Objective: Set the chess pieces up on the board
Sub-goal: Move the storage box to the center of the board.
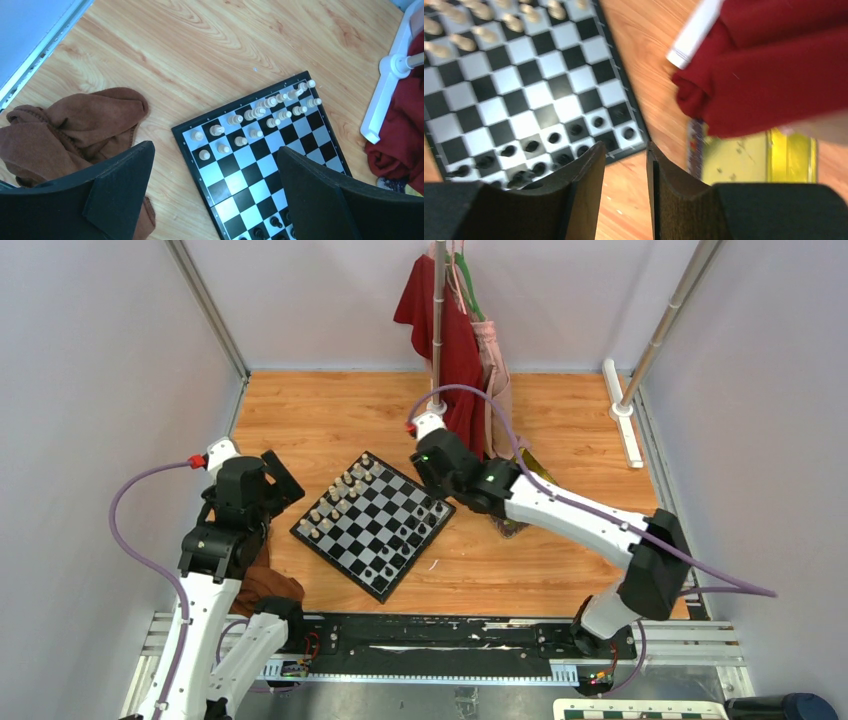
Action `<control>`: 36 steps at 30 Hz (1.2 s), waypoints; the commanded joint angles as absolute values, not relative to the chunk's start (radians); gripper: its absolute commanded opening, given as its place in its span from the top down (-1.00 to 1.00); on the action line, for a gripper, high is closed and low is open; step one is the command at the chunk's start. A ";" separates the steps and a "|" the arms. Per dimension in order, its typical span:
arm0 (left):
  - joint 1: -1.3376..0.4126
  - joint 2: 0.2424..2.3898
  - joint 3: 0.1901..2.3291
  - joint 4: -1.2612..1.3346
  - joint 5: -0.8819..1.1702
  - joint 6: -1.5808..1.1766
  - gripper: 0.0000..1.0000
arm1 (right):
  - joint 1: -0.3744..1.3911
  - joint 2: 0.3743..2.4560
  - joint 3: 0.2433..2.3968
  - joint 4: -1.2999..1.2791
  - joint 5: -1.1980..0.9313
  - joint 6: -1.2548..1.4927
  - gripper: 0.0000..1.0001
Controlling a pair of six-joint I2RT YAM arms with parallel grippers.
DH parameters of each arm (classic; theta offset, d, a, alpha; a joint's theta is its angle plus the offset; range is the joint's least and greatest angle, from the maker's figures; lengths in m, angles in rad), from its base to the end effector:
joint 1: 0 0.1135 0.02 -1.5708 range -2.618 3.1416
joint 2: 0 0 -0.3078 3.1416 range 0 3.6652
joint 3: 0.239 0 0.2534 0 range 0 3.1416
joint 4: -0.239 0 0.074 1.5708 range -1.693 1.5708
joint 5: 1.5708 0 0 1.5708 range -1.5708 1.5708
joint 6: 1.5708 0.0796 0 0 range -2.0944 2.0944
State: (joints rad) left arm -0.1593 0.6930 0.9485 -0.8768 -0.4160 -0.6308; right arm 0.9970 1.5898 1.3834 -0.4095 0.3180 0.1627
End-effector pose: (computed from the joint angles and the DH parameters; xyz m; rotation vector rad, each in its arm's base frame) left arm 0.1291 0.0118 0.3449 -0.7187 2.0075 -0.0064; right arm 0.2387 0.3235 0.3431 -0.7119 2.0492 0.3228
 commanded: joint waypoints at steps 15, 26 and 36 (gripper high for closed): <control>-0.152 0.666 0.902 -0.851 -0.502 -0.701 -1.00 | 0.775 1.435 0.958 -0.374 0.374 0.237 0.05; -0.152 0.648 0.886 -0.851 -0.494 -0.719 -1.00 | 0.670 1.518 0.955 -0.319 0.261 0.235 0.05; -0.152 0.652 0.878 -0.852 -0.501 -0.712 -1.00 | 0.657 1.590 0.957 -0.296 0.218 0.245 0.15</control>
State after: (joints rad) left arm -0.1593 0.6544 0.8894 -0.8635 -0.4797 -0.7074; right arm 0.6765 1.5665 0.9577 -0.3058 0.2417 0.2241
